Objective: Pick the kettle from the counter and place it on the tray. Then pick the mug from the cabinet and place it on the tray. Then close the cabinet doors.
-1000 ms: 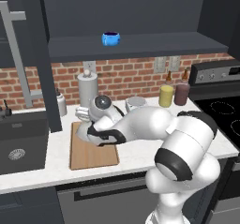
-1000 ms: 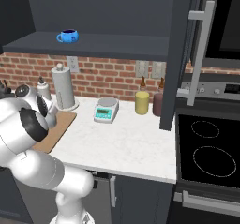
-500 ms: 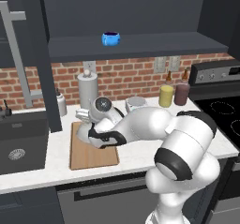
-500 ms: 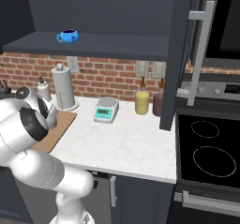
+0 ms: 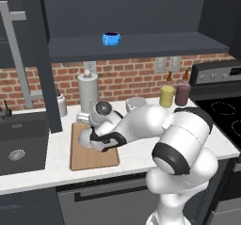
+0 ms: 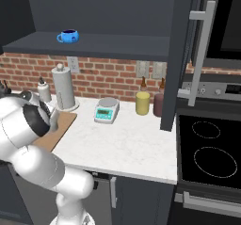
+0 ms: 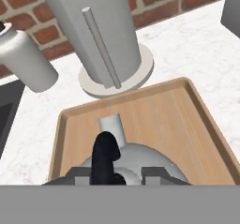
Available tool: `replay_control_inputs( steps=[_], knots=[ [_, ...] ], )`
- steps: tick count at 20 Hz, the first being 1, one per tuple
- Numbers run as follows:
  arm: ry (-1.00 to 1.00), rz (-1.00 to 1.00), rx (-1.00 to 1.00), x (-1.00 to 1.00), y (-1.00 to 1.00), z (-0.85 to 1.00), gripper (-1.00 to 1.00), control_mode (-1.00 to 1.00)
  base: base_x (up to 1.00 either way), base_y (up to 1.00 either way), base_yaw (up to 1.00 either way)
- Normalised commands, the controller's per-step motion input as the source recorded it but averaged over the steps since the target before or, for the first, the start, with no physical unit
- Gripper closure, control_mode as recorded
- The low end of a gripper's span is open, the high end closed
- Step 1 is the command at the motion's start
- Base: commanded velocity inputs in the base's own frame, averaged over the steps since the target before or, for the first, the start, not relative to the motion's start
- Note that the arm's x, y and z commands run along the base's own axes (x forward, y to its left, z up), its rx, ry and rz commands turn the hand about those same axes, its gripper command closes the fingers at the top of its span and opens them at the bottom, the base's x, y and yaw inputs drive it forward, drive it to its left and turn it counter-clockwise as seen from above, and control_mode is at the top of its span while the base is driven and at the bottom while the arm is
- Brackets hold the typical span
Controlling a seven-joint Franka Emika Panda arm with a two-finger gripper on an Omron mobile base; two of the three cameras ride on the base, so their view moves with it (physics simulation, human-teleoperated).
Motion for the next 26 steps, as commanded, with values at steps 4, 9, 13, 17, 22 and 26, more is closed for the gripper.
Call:
replay_control_inputs(
  steps=[4, 9, 13, 17, 22, 26],
  knots=[
    [0.04, 0.0, 0.0, 0.0, 0.0, -0.26, -1.0, -1.0, 0.0, 0.0, 0.0],
    [0.0, 0.0, 0.0, 0.0, 0.0, -0.1, -1.0, -1.0, 0.0, 0.0, 0.0],
    [0.0, 0.0, 0.0, -0.25, 0.0, 0.16, -1.0, -1.0, 0.0, 0.0, 0.0],
    [0.0, 0.0, 0.0, -0.75, 0.0, 0.84, -1.0, -1.0, 0.0, 0.0, 0.0],
    [0.0, 0.02, 0.0, -0.65, 0.0, 0.97, -1.0, -1.0, 0.0, 0.0, 0.0],
    [0.01, 0.02, 0.0, -0.31, -0.17, 1.0, -1.0, -1.0, 0.0, 0.0, 0.0]
  ],
)
